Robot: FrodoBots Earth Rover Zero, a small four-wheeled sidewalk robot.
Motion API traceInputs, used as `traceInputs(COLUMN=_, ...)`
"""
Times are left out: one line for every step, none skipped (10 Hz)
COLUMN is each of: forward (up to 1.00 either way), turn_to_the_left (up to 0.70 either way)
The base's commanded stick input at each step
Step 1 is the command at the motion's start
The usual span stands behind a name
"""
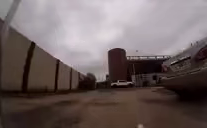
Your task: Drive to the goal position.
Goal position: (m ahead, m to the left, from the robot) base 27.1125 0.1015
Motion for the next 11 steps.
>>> traceInputs(forward=1.00, turn_to_the_left=0.00)
traceInputs(forward=1.00, turn_to_the_left=0.00)
traceInputs(forward=1.00, turn_to_the_left=0.00)
traceInputs(forward=1.00, turn_to_the_left=0.00)
traceInputs(forward=1.00, turn_to_the_left=0.00)
traceInputs(forward=1.00, turn_to_the_left=0.00)
traceInputs(forward=1.00, turn_to_the_left=0.00)
traceInputs(forward=1.00, turn_to_the_left=0.00)
traceInputs(forward=1.00, turn_to_the_left=0.00)
traceInputs(forward=1.00, turn_to_the_left=0.00)
traceInputs(forward=1.00, turn_to_the_left=0.00)
